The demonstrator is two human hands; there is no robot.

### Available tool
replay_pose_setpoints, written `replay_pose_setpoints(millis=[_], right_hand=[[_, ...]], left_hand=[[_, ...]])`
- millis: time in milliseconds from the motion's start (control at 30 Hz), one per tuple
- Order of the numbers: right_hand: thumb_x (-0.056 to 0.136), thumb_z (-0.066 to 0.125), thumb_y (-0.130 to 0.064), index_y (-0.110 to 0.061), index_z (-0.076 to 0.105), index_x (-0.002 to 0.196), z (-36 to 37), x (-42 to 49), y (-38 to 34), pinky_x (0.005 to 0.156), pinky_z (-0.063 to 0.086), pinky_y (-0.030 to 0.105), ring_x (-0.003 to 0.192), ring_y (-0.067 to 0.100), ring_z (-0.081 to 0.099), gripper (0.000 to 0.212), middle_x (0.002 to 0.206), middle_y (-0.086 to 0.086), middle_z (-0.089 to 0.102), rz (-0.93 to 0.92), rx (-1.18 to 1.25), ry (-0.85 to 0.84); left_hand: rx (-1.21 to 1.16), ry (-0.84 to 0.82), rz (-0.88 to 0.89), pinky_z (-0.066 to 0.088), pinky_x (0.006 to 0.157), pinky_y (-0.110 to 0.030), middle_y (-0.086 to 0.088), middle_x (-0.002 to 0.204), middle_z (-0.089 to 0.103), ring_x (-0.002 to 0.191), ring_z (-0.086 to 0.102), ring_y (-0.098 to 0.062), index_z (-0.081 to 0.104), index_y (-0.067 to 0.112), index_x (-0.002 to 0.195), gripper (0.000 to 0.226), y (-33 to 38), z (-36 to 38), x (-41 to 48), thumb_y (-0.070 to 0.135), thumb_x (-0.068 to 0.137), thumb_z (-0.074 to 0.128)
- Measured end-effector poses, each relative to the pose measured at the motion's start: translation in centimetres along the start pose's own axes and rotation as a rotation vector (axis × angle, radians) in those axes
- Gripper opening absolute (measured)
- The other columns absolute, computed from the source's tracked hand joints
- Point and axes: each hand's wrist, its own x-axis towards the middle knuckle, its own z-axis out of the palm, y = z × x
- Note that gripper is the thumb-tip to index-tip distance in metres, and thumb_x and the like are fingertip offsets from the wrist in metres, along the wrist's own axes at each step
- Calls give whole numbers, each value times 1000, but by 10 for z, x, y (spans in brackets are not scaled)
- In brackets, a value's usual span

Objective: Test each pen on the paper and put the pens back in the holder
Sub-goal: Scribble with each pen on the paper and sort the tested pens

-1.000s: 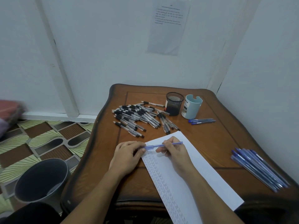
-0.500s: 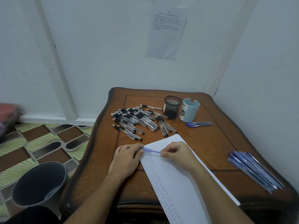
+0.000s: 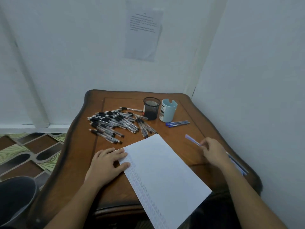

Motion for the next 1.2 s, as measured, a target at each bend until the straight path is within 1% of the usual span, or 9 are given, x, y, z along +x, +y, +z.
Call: replay_pose_setpoints(millis=[133, 233, 567, 667, 800, 900, 1000, 1100, 1200], right_hand=[[97, 54, -10, -14, 59, 88, -31, -5, 54, 75, 44, 34, 84, 27, 56, 11, 95, 14, 65, 219, -52, 49], [94, 56, -6, -12, 60, 89, -37, -9, 70, 76, 38, 29, 86, 25, 53, 9, 98, 16, 65, 272, -70, 16], [92, 61, -16, -11, 65, 91, -32, 7, 53, 75, 47, 35, 83, 28, 59, 6, 91, 12, 66, 149, -54, 146], [93, 56, -11, -14, 66, 100, -11, 33, 32, 82, 51, 41, 90, 28, 60, 13, 103, 12, 64, 64, -93, 129], [99, 48, -6, -21, 68, 115, 26, 68, -6, 103, 46, 45, 117, 29, 57, 30, 127, 8, 59, -24, -68, 0], [103, 41, -8, -30, 53, 140, 50, 92, -31, 114, 38, 44, 135, 29, 44, 46, 150, 8, 44, -52, -95, -133], [105, 34, -14, -40, 34, 152, 65, 109, -51, 120, 23, 51, 147, 36, 21, 53, 161, 14, 21, 20, -191, -239], [106, 35, -20, -41, 38, 148, 72, 116, -58, 120, 22, 51, 148, 38, 13, 48, 161, 17, 16, 37, -223, -254], [103, 47, -27, -36, 57, 117, 75, 114, -56, 111, 36, 46, 138, 33, 28, 20, 150, 15, 31, 2, -194, -165]], left_hand=[[9, 3, -8, 14, 113, -34, 30, 140, 43, 134, 31, 1, 55, 48, 127, 75, 0, 1, 1, 84, 68, 26], [7, 32, -2, 17, 112, -34, 30, 138, 45, 133, 34, 0, 57, 48, 125, 79, 0, 1, 1, 85, 65, 21], [2, 57, 5, 21, 111, -36, 30, 134, 49, 130, 38, 0, 59, 48, 122, 76, 1, 3, 4, 84, 66, 24], [5, 48, -1, 19, 110, -35, 30, 135, 48, 130, 37, 0, 58, 49, 123, 76, 1, 3, 5, 85, 66, 23], [-6, 31, -3, 17, 110, -35, 30, 137, 47, 132, 35, 0, 57, 48, 124, 78, 0, 3, 5, 85, 65, 22], [-14, 14, -9, 15, 111, -35, 30, 138, 44, 133, 32, 1, 55, 48, 126, 80, 0, 2, 6, 85, 65, 20], [-4, 13, -14, 13, 111, -33, 32, 138, 43, 132, 30, 3, 55, 49, 125, 80, 1, 1, 6, 87, 64, 20], [-33, 31, 2, 14, 109, -32, 34, 135, 44, 130, 31, 5, 57, 50, 123, 89, -2, 3, 6, 97, 59, 16], [-18, 34, -2, 14, 108, -30, 35, 134, 44, 129, 31, 6, 57, 51, 122, 82, -4, 3, 7, 93, 62, 21]])
